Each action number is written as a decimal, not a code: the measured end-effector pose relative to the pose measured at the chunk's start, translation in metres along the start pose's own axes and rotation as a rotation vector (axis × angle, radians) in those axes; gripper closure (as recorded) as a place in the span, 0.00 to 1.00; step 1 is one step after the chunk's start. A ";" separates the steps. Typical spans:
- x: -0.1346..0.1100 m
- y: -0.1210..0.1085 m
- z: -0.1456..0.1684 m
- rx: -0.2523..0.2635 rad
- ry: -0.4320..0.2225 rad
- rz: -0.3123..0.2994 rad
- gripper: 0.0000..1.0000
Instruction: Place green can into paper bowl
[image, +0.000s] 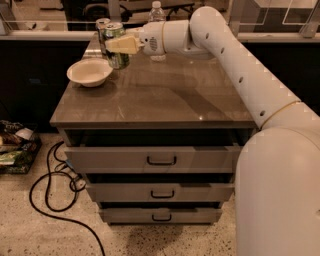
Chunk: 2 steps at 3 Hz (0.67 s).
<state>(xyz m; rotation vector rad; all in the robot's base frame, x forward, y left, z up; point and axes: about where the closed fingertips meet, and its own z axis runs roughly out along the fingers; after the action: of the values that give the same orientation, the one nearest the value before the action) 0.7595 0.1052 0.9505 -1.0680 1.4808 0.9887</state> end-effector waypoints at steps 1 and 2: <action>0.000 0.000 0.000 0.000 0.000 0.000 1.00; 0.000 -0.001 0.006 -0.008 0.005 0.001 1.00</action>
Offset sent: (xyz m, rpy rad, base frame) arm 0.0327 0.0452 -0.0028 -0.0389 0.0250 0.0669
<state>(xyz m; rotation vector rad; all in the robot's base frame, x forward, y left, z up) 0.7623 0.1110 0.9498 -1.0768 1.4824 0.9940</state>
